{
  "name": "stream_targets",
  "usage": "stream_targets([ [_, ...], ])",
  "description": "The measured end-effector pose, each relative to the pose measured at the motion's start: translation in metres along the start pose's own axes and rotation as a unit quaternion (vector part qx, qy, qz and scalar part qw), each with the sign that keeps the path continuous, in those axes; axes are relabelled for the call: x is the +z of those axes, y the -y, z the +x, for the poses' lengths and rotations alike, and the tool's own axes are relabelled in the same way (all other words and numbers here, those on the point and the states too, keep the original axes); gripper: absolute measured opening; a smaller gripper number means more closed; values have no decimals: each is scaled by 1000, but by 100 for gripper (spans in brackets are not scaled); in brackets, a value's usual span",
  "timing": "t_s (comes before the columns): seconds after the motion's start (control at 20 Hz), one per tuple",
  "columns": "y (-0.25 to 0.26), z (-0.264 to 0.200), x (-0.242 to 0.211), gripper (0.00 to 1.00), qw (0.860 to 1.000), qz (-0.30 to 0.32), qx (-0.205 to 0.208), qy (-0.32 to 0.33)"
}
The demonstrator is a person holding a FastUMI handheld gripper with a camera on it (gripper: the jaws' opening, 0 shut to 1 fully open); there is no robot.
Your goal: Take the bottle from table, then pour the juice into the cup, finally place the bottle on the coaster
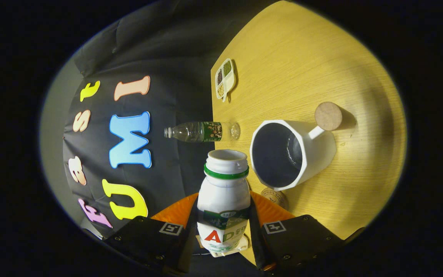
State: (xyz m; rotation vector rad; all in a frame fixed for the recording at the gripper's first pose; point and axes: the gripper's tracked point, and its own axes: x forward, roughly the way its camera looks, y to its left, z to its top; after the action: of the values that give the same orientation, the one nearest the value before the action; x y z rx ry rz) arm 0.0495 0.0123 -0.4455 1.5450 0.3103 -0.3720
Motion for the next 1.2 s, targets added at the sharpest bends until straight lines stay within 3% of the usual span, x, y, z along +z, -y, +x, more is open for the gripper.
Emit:
stream_targets([
  [0.3, -4, -1, -14, 62, 993, -116, 6, -11],
  [0.5, -5, -1, -28, 62, 979, -201, 9, -21],
  [0.9, -14, 3, -43, 62, 935, -354, 27, -18],
  [1.2, -21, 3, -46, 62, 881, -472, 37, 5],
])
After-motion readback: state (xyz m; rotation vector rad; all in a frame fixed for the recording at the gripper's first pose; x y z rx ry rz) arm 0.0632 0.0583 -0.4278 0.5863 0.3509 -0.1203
